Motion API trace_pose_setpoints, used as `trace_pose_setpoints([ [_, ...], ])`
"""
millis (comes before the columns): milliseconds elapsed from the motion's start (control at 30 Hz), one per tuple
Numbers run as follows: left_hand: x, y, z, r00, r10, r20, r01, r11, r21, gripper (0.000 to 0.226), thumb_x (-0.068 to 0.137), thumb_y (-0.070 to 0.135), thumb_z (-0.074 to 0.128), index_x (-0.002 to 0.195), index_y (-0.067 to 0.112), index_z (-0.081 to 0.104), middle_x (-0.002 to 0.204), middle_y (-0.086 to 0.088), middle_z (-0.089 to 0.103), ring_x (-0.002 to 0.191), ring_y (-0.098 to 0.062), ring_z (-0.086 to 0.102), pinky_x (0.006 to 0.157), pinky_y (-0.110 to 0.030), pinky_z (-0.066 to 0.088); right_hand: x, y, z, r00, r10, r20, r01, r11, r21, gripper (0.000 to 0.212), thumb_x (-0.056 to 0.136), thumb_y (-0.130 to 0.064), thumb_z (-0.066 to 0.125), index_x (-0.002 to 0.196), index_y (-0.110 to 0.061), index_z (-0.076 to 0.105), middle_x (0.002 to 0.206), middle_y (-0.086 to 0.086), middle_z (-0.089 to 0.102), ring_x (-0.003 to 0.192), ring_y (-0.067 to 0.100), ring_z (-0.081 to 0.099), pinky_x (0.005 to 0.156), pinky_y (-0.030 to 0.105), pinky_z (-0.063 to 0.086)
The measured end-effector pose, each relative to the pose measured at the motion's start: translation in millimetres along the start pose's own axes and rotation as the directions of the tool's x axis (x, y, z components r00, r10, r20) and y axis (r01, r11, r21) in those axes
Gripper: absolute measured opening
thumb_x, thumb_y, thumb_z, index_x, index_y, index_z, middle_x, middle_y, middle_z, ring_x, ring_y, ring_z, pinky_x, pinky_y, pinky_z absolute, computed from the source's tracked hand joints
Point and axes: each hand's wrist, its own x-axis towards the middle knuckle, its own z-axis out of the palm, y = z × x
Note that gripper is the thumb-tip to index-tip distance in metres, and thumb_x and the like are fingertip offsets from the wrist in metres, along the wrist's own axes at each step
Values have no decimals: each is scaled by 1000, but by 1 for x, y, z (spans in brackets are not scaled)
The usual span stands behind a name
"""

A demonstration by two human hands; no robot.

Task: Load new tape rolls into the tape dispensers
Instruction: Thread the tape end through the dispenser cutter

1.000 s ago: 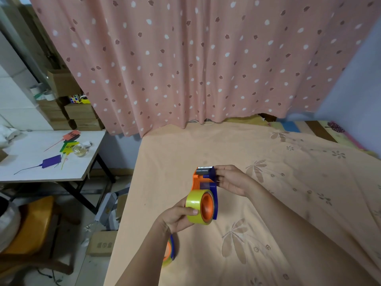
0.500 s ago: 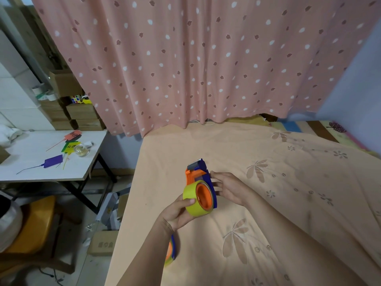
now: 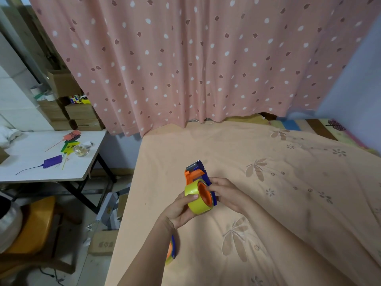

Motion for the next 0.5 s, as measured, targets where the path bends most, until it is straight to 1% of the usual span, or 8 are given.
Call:
trace_pose_setpoints([
  [67, 0, -3, 0, 1000, -13, -23, 13, 1000, 7, 87, 59, 18, 96, 134, 8, 53, 126, -21, 65, 114, -40, 65, 103, -60, 45, 0, 5, 4, 1000, -11, -23, 10, 998, -63, 28, 92, -7, 62, 118, -13, 70, 114, 10, 74, 101, 18, 70, 88, 35, 55],
  [100, 0, -5, 0, 999, -23, -34, 23, 1000, 9, 89, 58, 19, 96, 134, 8, 53, 125, -20, 67, 112, -40, 66, 102, -60, 46, 1, 8, 6, 998, -22, -60, 16, 995, -95, 28, 91, -6, 63, 116, -13, 71, 112, 9, 75, 99, 17, 70, 86, 33, 56],
  [200, 0, -11, 0, 997, -59, -55, 60, 998, 30, 92, 58, 25, 97, 137, 8, 51, 125, -20, 66, 112, -38, 66, 101, -59, 47, 4, 19, 10, 979, -43, -202, 13, 989, -147, 18, 87, -5, 65, 100, -12, 75, 95, 6, 77, 83, 14, 68, 74, 31, 54],
  [267, -1, -15, -1, 994, -85, -70, 89, 994, 62, 94, 59, 28, 96, 139, 9, 50, 127, -19, 65, 114, -37, 65, 105, -58, 43, 4, 27, 11, 968, -45, -246, 6, 987, -159, 14, 85, -7, 66, 95, -12, 76, 92, 7, 77, 79, 12, 68, 70, 30, 54],
  [333, -3, -17, -6, 988, -120, -94, 130, 986, 102, 92, 60, 31, 96, 138, 8, 51, 127, -19, 67, 114, -36, 66, 106, -57, 43, 4, 35, 11, 963, -33, -268, -12, 986, -166, 15, 84, -8, 67, 95, -11, 76, 96, 11, 77, 80, 12, 69, 71, 29, 55],
  [400, -6, -17, -11, 978, -170, -123, 189, 968, 163, 86, 64, 32, 94, 135, 7, 53, 124, -18, 69, 113, -36, 67, 105, -55, 48, 4, 44, 9, 959, -12, -282, -37, 985, -167, 14, 83, -7, 67, 94, -9, 77, 98, 15, 76, 79, 13, 69, 72, 30, 57],
  [500, -8, -17, -17, 953, -241, -183, 281, 929, 242, 65, 75, 31, 85, 129, 8, 58, 121, -17, 71, 111, -34, 68, 102, -53, 52, 2, 59, 9, 953, 55, -298, -100, 985, -139, 16, 86, -6, 66, 99, -5, 76, 102, 18, 76, 86, 18, 70, 87, 42, 58],
])
